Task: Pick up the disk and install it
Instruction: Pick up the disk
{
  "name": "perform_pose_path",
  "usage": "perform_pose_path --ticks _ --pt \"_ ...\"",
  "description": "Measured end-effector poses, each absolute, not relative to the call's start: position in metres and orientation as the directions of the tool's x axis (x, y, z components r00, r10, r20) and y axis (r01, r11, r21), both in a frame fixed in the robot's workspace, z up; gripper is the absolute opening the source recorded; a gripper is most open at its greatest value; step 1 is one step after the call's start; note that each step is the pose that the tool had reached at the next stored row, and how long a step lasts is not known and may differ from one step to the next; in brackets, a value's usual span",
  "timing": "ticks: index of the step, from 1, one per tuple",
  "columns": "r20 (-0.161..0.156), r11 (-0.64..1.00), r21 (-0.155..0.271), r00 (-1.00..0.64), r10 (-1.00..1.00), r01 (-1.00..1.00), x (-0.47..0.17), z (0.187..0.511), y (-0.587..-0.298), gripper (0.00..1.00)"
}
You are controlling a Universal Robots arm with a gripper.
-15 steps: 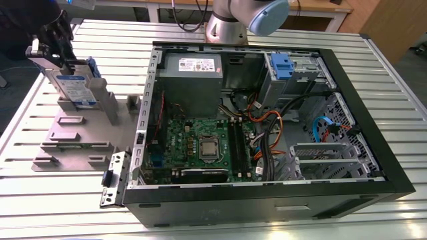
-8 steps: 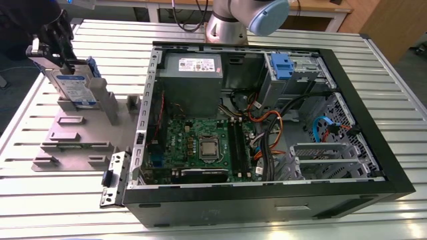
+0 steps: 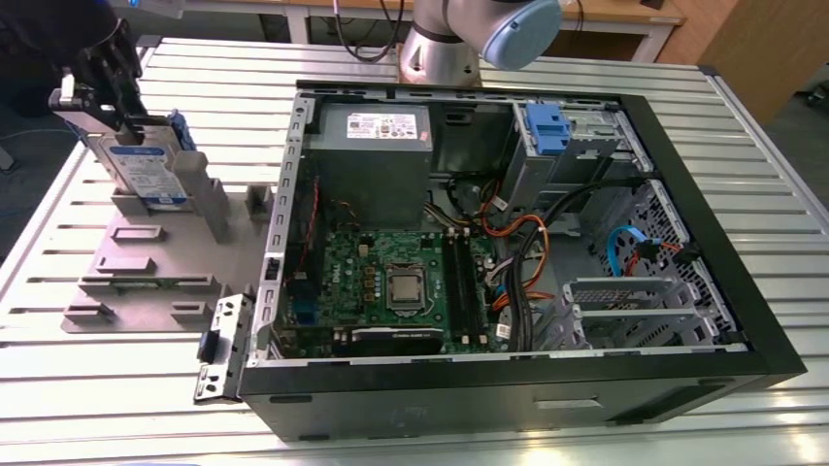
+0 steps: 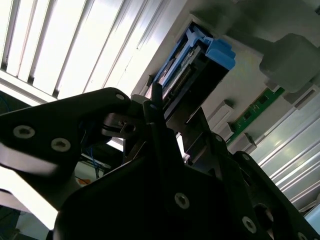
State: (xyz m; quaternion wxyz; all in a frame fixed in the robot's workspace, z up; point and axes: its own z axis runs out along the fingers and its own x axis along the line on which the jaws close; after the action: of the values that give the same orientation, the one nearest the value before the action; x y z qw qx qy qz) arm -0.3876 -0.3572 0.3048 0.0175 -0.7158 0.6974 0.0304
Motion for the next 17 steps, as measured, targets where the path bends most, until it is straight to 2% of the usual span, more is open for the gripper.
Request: perform_pose_path --ticks 10,12,13,17 --pt "-0.067 -0.027 0.017 0.025 -0.997 -0.999 -0.3876 0.3047 -0.3572 0.42" --pt "-0.066 -0.027 0.018 0.025 -0.997 -0.999 -0.3876 0.3048 -0.3572 0.4" --pt "-0.066 -0.027 0.017 0.025 -0.997 -0.999 -0.3876 0.3048 -0.3572 0.35" --pt "-0.066 -0.026 0.017 0.025 -0.998 -0.999 -0.3876 0.3047 -0.3572 0.35"
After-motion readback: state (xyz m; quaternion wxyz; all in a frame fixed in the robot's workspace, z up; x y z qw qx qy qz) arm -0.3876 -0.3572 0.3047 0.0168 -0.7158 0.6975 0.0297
